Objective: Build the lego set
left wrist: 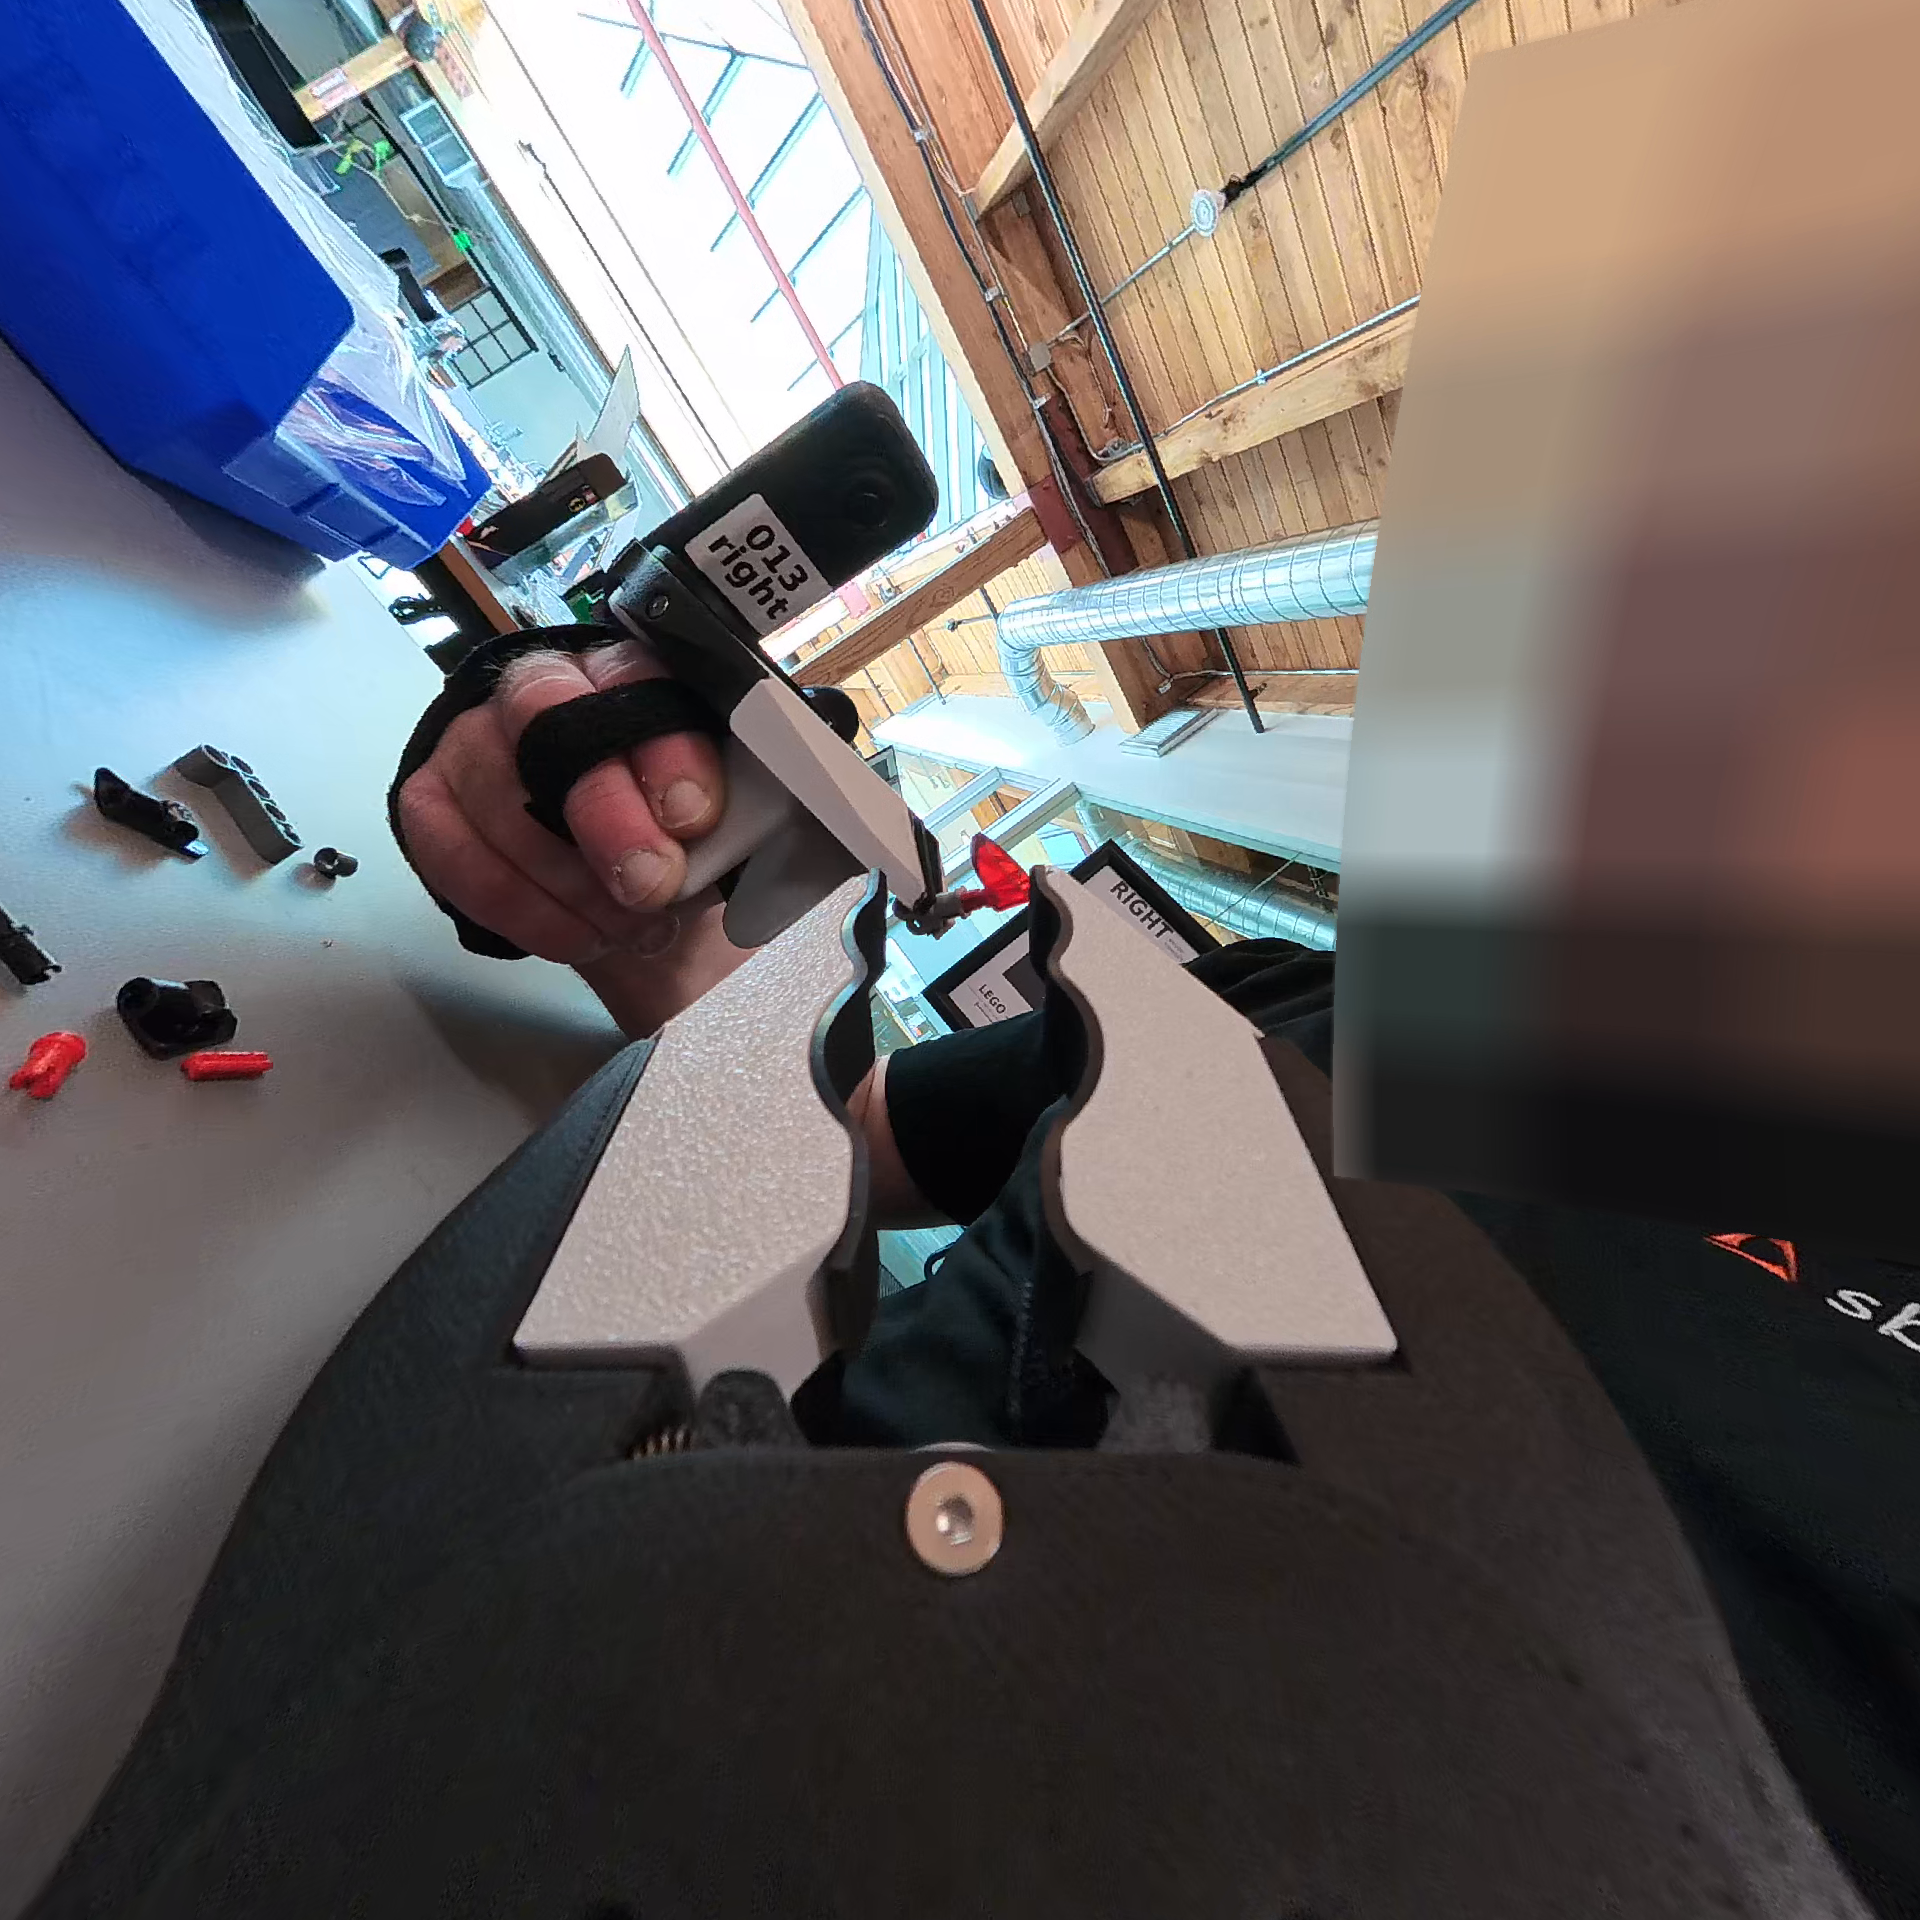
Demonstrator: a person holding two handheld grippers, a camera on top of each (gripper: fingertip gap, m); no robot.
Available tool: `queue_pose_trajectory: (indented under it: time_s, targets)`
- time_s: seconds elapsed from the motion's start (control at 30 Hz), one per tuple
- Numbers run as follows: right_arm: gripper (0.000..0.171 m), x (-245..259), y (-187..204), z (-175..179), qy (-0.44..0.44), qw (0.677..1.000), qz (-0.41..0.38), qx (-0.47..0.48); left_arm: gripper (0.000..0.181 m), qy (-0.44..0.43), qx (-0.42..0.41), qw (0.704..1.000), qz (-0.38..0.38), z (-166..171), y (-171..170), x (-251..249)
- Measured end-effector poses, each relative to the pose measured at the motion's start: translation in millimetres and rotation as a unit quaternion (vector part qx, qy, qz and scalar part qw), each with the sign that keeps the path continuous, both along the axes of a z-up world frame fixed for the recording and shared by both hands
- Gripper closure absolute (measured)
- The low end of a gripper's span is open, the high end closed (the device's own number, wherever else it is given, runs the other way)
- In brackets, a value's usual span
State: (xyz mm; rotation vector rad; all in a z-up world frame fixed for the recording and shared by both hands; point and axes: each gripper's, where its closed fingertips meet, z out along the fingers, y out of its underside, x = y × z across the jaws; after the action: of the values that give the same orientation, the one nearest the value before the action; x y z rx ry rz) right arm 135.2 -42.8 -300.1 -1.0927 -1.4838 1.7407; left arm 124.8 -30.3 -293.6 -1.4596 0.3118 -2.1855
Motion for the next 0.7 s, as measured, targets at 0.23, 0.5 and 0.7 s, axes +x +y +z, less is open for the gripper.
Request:
queue_pose_trajectory:
  time_s: [0.23,0.5,0.7]
  targets:
    - [0.166,0.4,0.2,0.2,0.000,1.000,-0.002,0.003,0.156,0.000,0.001,1.000,0.004,-0.1,1.4,-1.2]
    - [0.166,1.3,1.8,-0.7,-0.002,1.000,-0.004,0.004,0.157,0.004,0.001,1.000,0.014,-2.0,4.4,-3.0]
    - [0.166,0.9,1.5,-1.4,-0.003,1.000,-0.004,0.005,0.157,0.005,0.002,1.000,0.010,-1.5,2.5,-2.6]
